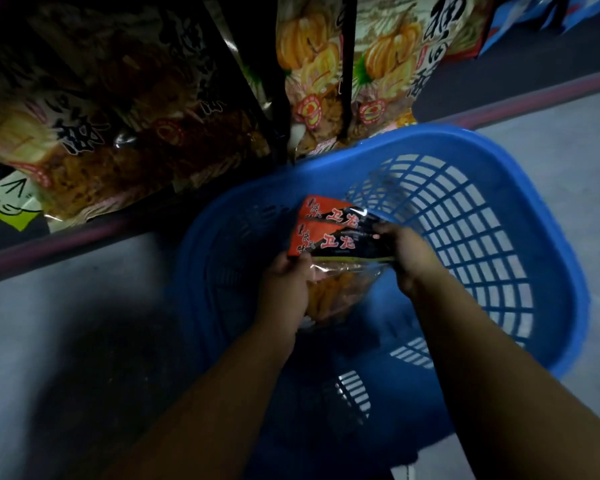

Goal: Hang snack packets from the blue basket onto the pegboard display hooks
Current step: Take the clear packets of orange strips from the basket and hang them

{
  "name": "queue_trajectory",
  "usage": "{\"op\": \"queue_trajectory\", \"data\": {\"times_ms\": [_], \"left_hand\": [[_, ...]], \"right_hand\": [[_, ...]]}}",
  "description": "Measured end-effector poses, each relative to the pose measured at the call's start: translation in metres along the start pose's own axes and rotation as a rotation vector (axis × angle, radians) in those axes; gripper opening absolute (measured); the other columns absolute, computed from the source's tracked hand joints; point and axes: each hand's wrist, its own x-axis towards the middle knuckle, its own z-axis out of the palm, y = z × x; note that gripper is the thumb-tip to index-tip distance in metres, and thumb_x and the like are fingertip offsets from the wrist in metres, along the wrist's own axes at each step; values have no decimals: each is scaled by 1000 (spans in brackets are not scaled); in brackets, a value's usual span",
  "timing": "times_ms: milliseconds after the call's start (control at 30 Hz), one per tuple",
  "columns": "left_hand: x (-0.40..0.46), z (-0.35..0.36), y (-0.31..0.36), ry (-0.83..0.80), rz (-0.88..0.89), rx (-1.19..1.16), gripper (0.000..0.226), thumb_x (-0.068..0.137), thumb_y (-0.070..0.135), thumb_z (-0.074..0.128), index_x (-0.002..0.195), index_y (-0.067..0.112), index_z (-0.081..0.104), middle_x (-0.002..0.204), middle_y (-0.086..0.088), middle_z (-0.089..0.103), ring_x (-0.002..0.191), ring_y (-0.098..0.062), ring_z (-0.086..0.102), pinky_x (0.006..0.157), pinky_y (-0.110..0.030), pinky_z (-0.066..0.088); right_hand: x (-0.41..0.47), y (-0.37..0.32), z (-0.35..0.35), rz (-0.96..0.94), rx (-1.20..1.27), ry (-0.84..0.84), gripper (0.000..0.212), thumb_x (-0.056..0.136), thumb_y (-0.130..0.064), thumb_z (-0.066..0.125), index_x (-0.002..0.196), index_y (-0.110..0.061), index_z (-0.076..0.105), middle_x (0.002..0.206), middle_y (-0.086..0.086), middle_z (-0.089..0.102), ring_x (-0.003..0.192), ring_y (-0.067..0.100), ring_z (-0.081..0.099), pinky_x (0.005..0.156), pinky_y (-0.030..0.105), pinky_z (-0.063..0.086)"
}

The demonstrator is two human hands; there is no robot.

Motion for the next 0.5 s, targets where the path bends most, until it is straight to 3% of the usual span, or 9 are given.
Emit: {"op": "queue_trajectory", "data": {"times_ms": [133,200,300,400,500], "left_hand": [[-53,-31,31,-52,122,1,16,94,31,54,87,22,65,92,-9,72,90,-28,67,84,-43,52],[-89,-48,54,-60,153,-53,18,94,29,53,83,21,64,78,-3,74,75,-19,69,72,-36,55],[-153,-76,98,-78,188,-157,17,95,25,52,82,20,62,63,6,72,54,-5,66,50,-16,50],[-228,-107,158,-74,271,-162,22,94,27,55,76,22,67,67,4,72,60,-7,67,59,-20,53],[-303,-149,232,-46,414,-159,17,88,29,59,74,24,69,70,0,72,69,-13,68,76,-35,55]], "right_hand": [[-84,-39,1,-165,32,84,14,86,-11,53,78,-16,63,75,0,63,68,13,55,63,24,41],[-134,-66,5,-263,38,100,8,84,-11,54,84,-11,62,76,4,62,72,14,54,66,25,41],[-216,-118,10,-423,3,138,17,89,-5,54,76,-12,63,61,-11,63,59,1,54,60,15,42],[-306,-175,21,-540,-74,133,21,91,-6,56,70,-4,62,63,-10,59,64,2,50,63,18,40],[-400,-234,45,-622,-76,100,32,92,-2,53,66,-19,59,53,-20,59,56,-8,49,58,11,41]]}}
